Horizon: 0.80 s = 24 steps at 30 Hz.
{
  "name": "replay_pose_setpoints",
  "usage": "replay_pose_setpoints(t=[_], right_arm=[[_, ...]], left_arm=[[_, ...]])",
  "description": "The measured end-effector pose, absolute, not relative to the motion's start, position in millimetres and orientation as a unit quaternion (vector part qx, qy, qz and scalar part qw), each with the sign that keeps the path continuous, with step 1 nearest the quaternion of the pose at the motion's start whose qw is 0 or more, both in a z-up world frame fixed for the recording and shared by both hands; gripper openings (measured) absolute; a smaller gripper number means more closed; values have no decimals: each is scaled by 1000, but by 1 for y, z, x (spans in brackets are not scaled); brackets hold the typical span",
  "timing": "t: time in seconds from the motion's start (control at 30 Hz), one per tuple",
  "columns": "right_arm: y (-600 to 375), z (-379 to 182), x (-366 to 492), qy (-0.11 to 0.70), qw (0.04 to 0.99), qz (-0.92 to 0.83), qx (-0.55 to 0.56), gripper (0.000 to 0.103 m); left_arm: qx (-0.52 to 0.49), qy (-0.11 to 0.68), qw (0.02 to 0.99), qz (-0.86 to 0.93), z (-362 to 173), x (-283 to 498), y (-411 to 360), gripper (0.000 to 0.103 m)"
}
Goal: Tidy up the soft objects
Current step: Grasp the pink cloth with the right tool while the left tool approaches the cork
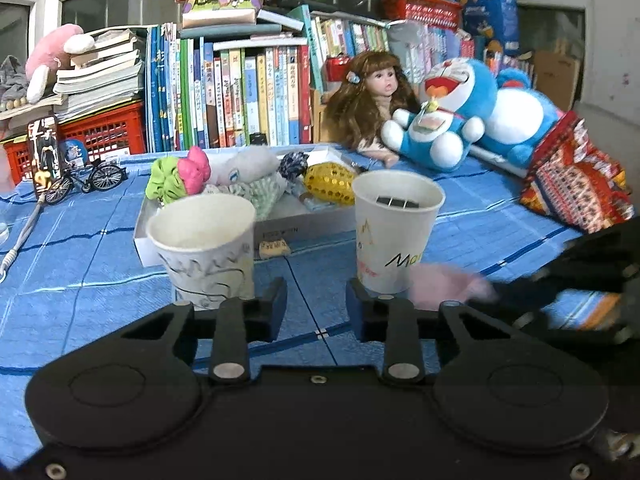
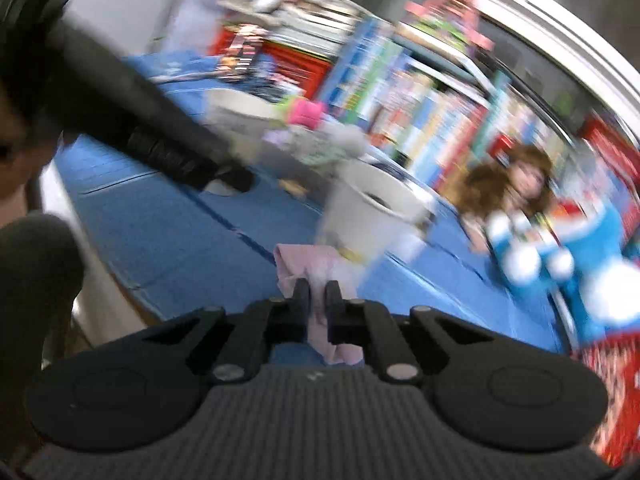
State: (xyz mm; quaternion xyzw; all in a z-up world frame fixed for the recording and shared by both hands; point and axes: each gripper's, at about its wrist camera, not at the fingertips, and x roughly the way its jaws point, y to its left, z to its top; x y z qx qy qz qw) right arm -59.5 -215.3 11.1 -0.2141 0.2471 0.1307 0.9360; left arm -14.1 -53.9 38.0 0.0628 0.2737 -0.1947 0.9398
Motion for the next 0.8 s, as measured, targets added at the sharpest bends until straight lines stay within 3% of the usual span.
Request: replay_pose_setpoints(t=[0.17,0.2,0.3,0.4,0.57,0.63,0.8], right_arm=[[-245,17,-56,254,948,88,-170,12],[-249,18,-55,254,950,82,-160,15],[-254,17,-49,255,954,77,-142,39],[-252,10,-44,255,951,93,-147,45],[-230,-7,-34,254,947,68,-183,46],[-224,-12,-30,248,945,23,-214,38],[-232,-6,-27,255,949,24,-182,44]], left_arm=[[62,267,951,-147,16,-3,-74,24],[56,271,950,-143,14,-2,-75,24],[47,275,949,-146,9,-3,-75,24],[72,265,951,-143,7,-9,-76,25],[90,260,951,-139,7,-19,-67,25],[84,264,950,-141,7,-19,-64,25],[57,271,951,-135,1,-4,-68,25]])
